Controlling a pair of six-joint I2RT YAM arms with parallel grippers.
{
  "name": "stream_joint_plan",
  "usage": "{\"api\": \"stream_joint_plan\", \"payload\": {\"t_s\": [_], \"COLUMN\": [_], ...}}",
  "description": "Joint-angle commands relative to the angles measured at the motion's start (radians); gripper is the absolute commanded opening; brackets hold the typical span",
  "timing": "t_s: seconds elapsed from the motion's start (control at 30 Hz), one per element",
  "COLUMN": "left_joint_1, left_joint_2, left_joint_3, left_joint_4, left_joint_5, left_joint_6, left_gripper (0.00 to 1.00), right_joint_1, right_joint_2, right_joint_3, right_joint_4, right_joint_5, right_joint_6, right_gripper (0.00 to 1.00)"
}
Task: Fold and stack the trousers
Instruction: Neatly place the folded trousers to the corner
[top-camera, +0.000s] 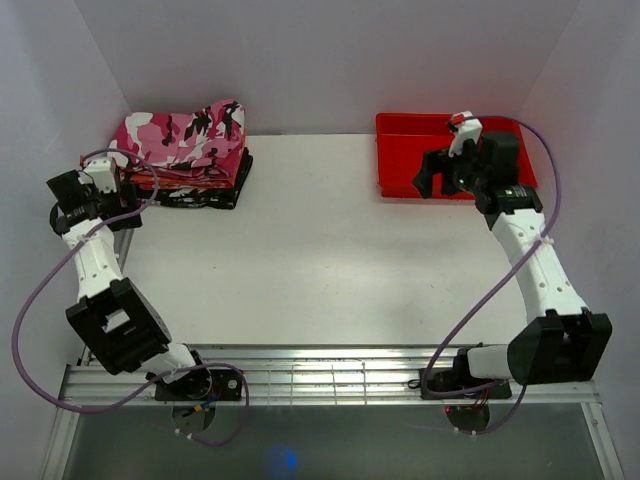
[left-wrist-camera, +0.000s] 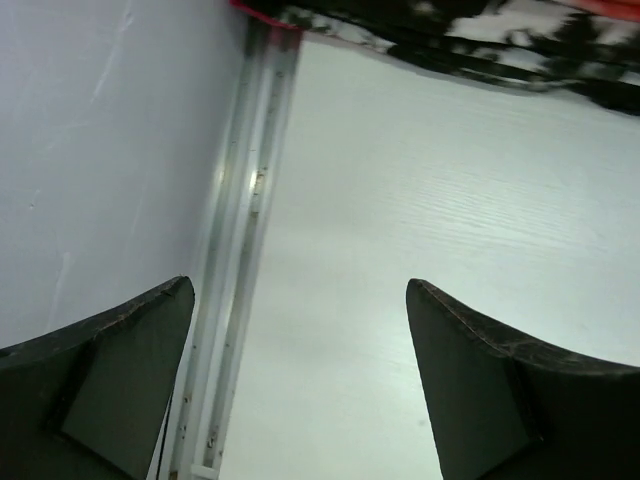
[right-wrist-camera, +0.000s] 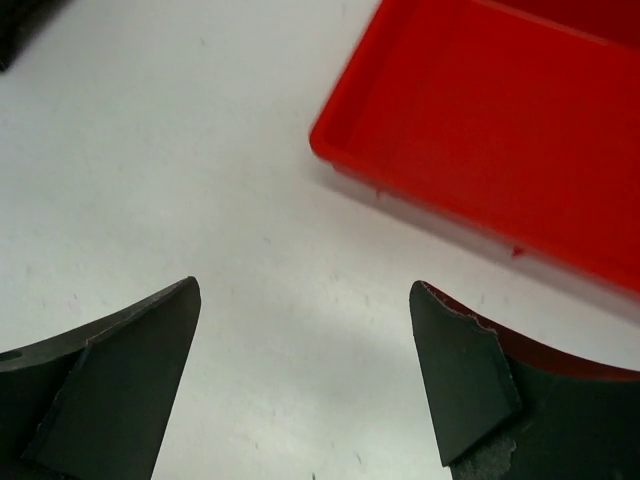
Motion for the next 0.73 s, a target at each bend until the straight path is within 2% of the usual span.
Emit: {"api": "stream_joint_plan", "payload": {"t_s": [0.0,0.1,0.13,0.2,0.23,0.27,0.33,0.37,0.47,0.7], "left_joint_1": [-0.059,-0.221,-0.322,-0.445,-0.567,-0.640,-0.725,-0.726,-0.733,-0.740], "left_joint_2": [-0.138,-0.190,-0.198,-0.195,-0.184,-0.146,-0.114,-0.112,-0.100,-0.141], "left_joint_3": [0.031,0.037,0.036,0.030,0.030,0.033,0.027,0.015,-0.004,-0.048], "left_joint_4": [-0.200,-0.228,-0.233,-0.230,-0.231,-0.231,-0.233,-0.208,-0.225,-0.190], "left_joint_5": [0.160,0.119,0.118,0.078,0.059,0.029,0.086,0.129,0.065,0.090], "left_joint_6": [0.048,-0.012,-0.060,-0.125,-0.200,-0.245,-0.309,-0.308,-0.294,-0.300], "left_gripper": [0.98,0.98,0.98,0.98,0.98,0.98,0.98,0.98,0.98,0.98], "right_joint_1": [-0.091,-0.134,-0.134,-0.134,-0.134,-0.134,-0.134,-0.136,-0.134,-0.134], "right_joint_2": [-0.121,-0.201,-0.241,-0.273,-0.298,-0.307,-0.333,-0.339,-0.359,-0.379], "right_joint_3": [-0.112,-0.241,-0.273,-0.359,-0.385,-0.429,-0.464,-0.474,-0.502,-0.499], "right_joint_4": [-0.166,-0.232,-0.234,-0.228,-0.218,-0.203,-0.189,-0.185,-0.174,-0.207], "right_joint_5": [-0.083,-0.100,-0.093,-0.103,-0.120,-0.126,-0.151,-0.160,-0.182,-0.192], "right_joint_6": [-0.076,-0.085,-0.087,-0.079,-0.072,-0.067,-0.055,-0.053,-0.055,-0.082], "right_gripper": [0.90,0.90,0.90,0.90,0.90,0.90,0.90,0.90,0.90,0.90]}}
